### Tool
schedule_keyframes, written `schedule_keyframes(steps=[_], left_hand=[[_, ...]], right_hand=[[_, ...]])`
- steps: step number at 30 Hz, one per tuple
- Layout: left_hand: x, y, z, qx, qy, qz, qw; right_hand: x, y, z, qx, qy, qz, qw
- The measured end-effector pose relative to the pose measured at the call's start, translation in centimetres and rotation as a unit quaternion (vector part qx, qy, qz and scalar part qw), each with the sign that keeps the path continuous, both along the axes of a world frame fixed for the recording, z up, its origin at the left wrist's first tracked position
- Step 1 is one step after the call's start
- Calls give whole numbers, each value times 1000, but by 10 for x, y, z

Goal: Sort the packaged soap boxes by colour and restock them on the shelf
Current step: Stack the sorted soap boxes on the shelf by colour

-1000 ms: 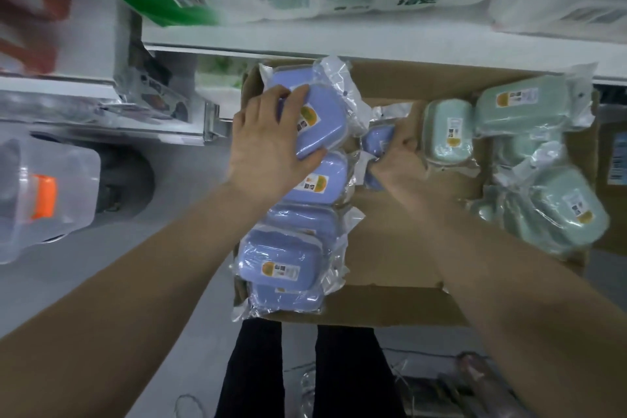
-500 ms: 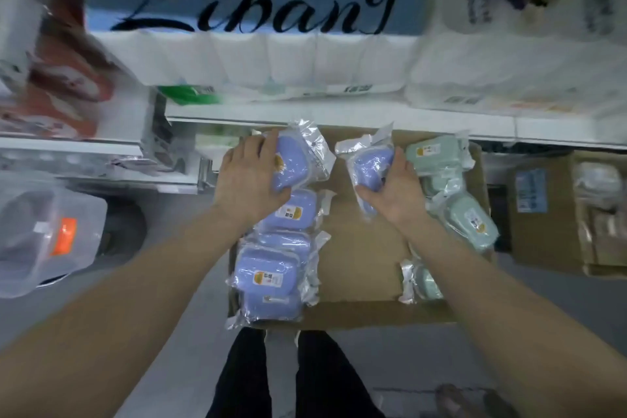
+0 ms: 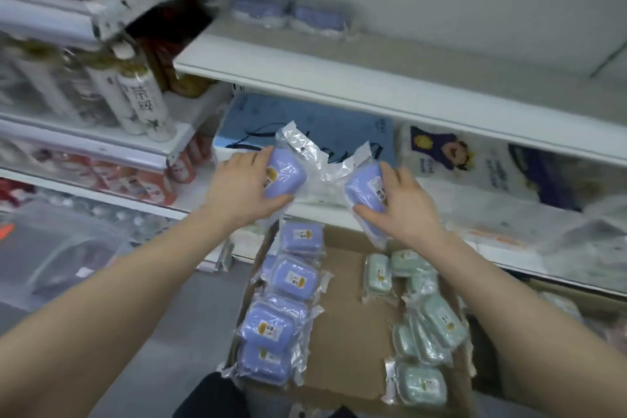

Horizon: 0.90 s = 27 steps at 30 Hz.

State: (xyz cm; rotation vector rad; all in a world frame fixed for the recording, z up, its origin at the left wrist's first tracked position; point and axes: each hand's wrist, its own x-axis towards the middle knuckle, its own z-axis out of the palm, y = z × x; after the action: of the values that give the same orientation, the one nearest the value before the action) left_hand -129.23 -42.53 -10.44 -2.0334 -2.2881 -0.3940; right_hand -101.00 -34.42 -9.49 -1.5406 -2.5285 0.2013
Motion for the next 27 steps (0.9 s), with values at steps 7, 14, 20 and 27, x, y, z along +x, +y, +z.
schedule_keyframes(steps=[7,14,20,27], left_hand=[[-45,28,76,109,-17,24,994],[-89,102,138,64,45,-2,997],[-107,150,156,-90,111,-106,984],[-111,179,155,-61,204,-256,943]], right_hand=[[-38,34,108,116,14,59,991],[-94,97,147,102,17,-74,992],[-115,133,135,10,-4,-139,990],[-133,149,137,-28,-23,-186,982]])
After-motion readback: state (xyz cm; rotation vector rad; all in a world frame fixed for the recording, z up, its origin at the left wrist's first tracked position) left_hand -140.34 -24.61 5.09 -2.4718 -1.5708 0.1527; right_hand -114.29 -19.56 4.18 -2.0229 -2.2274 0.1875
